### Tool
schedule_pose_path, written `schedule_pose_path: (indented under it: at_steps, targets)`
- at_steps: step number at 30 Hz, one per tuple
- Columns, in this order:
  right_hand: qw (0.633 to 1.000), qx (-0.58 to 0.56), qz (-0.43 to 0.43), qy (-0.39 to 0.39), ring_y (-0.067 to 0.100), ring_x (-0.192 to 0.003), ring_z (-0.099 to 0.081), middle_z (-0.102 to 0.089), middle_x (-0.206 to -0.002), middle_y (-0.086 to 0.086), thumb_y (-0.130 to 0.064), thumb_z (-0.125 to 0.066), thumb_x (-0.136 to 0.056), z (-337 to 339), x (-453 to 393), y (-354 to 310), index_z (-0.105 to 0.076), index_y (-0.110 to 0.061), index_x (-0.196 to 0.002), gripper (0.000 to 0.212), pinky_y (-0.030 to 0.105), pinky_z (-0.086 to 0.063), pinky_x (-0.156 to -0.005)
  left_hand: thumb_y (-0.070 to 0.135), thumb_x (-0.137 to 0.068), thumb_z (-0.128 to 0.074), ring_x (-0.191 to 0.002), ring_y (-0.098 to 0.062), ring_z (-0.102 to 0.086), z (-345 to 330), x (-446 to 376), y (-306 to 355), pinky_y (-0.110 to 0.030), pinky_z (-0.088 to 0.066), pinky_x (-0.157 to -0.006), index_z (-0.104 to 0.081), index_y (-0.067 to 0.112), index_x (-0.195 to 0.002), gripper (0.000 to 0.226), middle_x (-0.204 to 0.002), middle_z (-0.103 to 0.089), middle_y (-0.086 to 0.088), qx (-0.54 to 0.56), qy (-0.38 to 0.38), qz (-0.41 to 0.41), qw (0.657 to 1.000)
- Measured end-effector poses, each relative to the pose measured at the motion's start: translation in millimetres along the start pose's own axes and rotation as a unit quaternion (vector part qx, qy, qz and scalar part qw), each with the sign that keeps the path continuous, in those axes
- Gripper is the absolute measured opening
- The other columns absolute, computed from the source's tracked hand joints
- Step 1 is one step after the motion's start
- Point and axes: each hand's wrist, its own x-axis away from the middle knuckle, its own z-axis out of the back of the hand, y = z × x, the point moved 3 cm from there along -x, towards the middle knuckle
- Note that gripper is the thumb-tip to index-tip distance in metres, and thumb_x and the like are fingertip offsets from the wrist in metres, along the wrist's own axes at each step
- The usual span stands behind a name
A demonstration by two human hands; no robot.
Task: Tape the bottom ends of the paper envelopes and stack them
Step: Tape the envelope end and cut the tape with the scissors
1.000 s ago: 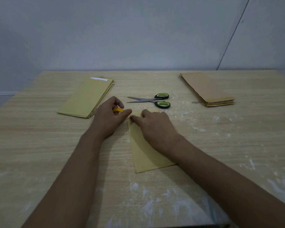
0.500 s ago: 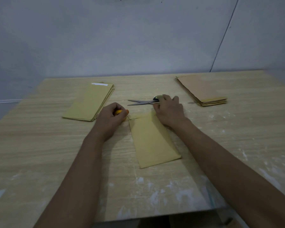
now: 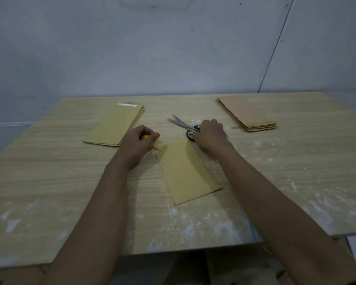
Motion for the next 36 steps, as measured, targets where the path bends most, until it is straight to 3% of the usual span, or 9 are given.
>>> schedule_pose_path:
  at_steps: [5, 9, 13, 18, 24, 29, 33, 36]
  targets:
    - [0.996, 0.032, 0.019, 0.087, 0.033, -0.114, -0.052, -0.055, -0.123, 0.015, -0.020, -0.047, -0.100, 2.9, 22.0, -12.3, -0.050, -0.004, -0.119, 0.025, 0.037, -0.040, -0.081, 0.019, -0.090, -0.072, -0.078, -0.023, -0.063, 7.9, 4.0, -1.3, -0.049, -0.056, -0.083, -0.068, 0.012, -0.083, 0.010, -0.088, -0.067, -0.024, 0.001, 0.005, -0.009, 1.000]
    - [0.992, -0.014, 0.071, 0.099, 0.031, -0.097, -0.059, -0.060, -0.105, 0.011, -0.036, -0.056, -0.095, 17.6, 58.5, -21.6, -0.051, -0.006, -0.115, 0.036, 0.032, -0.034, -0.067, 0.021, -0.089, -0.074, -0.072, -0.018, -0.063, 6.7, 7.0, 1.6, -0.041, -0.055, -0.075, -0.066, 0.009, -0.082, 0.016, -0.076, -0.064, -0.010, 0.013, 0.012, -0.019, 1.000]
    - [0.994, 0.020, 0.066, 0.084, 0.023, -0.075, -0.046, -0.046, -0.085, 0.001, -0.046, -0.063, -0.088, 17.7, 101.5, -18.5, -0.043, -0.016, -0.094, 0.036, 0.030, -0.032, -0.062, 0.028, -0.089, -0.073, -0.057, -0.005, -0.053, 4.1, 7.9, 2.4, -0.027, -0.046, -0.062, -0.065, 0.005, -0.079, 0.026, -0.066, -0.058, -0.002, -0.019, 0.024, -0.038, 0.999]
    - [0.995, 0.007, 0.078, 0.065, 0.021, -0.075, -0.044, -0.047, -0.090, 0.001, -0.047, -0.061, -0.089, 0.8, 115.0, -13.3, -0.038, -0.017, -0.094, 0.038, 0.030, -0.032, -0.063, 0.039, -0.092, -0.068, -0.064, -0.016, -0.051, 4.6, 8.5, 1.8, -0.034, -0.047, -0.068, -0.065, 0.004, -0.081, 0.037, -0.065, -0.056, -0.001, -0.060, 0.035, -0.043, 0.997]
    - [0.995, -0.013, 0.077, 0.065, 0.020, -0.076, -0.044, -0.055, -0.103, 0.006, -0.043, -0.061, -0.090, 0.1, 111.1, -10.9, -0.039, -0.017, -0.098, 0.035, 0.030, -0.033, -0.063, 0.036, -0.102, -0.052, -0.064, -0.011, -0.046, 3.4, 22.8, 7.4, -0.030, -0.035, -0.062, -0.065, 0.011, -0.087, 0.031, -0.069, -0.052, 0.003, -0.088, 0.018, -0.052, 0.995]
    - [0.993, -0.012, 0.081, 0.087, 0.020, -0.075, -0.045, -0.050, -0.093, 0.000, -0.045, -0.062, -0.087, 10.9, 128.1, -13.4, -0.039, -0.018, -0.095, 0.036, 0.030, -0.033, -0.062, 0.034, -0.102, -0.052, -0.067, -0.011, -0.047, 5.2, 25.1, 7.4, -0.031, -0.036, -0.064, -0.065, 0.005, -0.094, 0.033, -0.072, -0.052, 0.003, -0.094, 0.023, -0.056, 0.994]
    - [0.992, 0.002, 0.089, 0.088, 0.018, -0.071, -0.045, -0.046, -0.087, -0.004, -0.045, -0.063, -0.085, 18.3, 141.8, -17.5, -0.039, -0.020, -0.092, 0.035, 0.028, -0.026, -0.052, 0.032, -0.103, -0.052, -0.068, -0.010, -0.048, 4.6, 23.2, 7.3, -0.030, -0.038, -0.066, -0.066, 0.006, -0.092, 0.032, -0.071, -0.053, 0.004, -0.104, 0.022, -0.058, 0.993]
    - [0.992, 0.006, 0.095, 0.079, 0.018, -0.073, -0.044, -0.045, -0.087, -0.005, -0.045, -0.063, -0.084, 17.4, 148.4, -20.0, -0.039, -0.020, -0.092, 0.036, 0.030, -0.029, -0.057, 0.030, -0.104, -0.051, -0.069, -0.008, -0.049, 4.5, 22.5, 7.4, -0.028, -0.038, -0.067, -0.067, 0.007, -0.089, 0.032, -0.071, -0.053, 0.005, -0.108, 0.016, -0.059, 0.992]
